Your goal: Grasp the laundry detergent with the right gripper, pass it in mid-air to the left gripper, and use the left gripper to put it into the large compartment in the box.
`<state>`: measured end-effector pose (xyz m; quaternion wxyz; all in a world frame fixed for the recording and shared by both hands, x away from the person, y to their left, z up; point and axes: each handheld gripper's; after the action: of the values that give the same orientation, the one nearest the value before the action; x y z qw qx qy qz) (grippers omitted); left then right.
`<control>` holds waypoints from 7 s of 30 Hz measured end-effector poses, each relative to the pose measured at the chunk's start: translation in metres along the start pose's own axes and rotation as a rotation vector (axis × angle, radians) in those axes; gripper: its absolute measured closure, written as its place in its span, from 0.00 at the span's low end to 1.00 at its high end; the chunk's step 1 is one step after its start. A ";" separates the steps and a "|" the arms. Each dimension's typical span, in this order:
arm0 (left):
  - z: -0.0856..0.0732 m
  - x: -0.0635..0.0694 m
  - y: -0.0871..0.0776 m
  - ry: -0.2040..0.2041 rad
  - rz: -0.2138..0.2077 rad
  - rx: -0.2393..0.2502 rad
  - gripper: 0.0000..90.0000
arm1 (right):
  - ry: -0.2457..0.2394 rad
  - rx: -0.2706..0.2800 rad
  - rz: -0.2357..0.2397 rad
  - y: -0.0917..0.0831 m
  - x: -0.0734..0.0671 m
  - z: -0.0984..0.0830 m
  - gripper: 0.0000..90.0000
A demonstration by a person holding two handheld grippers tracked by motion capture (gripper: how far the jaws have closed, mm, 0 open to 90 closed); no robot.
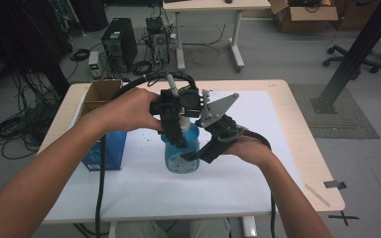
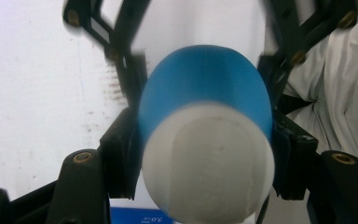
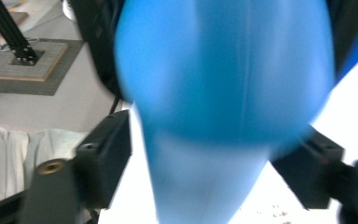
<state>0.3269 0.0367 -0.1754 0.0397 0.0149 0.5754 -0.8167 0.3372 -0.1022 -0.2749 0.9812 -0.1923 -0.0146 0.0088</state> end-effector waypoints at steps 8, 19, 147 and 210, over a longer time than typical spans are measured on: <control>-0.009 -0.004 -0.017 -0.063 0.030 -0.010 0.42 | 0.053 -0.050 -0.100 -0.034 -0.001 -0.005 0.11; -0.021 -0.017 -0.048 -0.195 0.123 -0.009 0.42 | 0.065 -0.171 -0.202 -0.076 -0.007 0.001 0.06; -0.222 -0.084 -0.026 -1.241 0.685 0.015 0.42 | 0.190 -0.391 -0.326 -0.145 0.013 -0.050 0.07; -0.250 -0.084 0.014 -1.271 0.582 0.029 0.31 | 0.227 -0.408 -0.308 -0.139 0.014 -0.060 0.07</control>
<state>0.4069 0.2712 -0.2668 0.5855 -0.3119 0.4023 -0.6309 0.3548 -0.2532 -0.2782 0.9073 -0.3813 0.0650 -0.1651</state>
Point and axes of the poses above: each handheld gripper's, and its own axes: y roughly forward along the jaws, z roughly out of its top, x roughly to its right, and after that the axes turned 11 degrees about x, right-handed
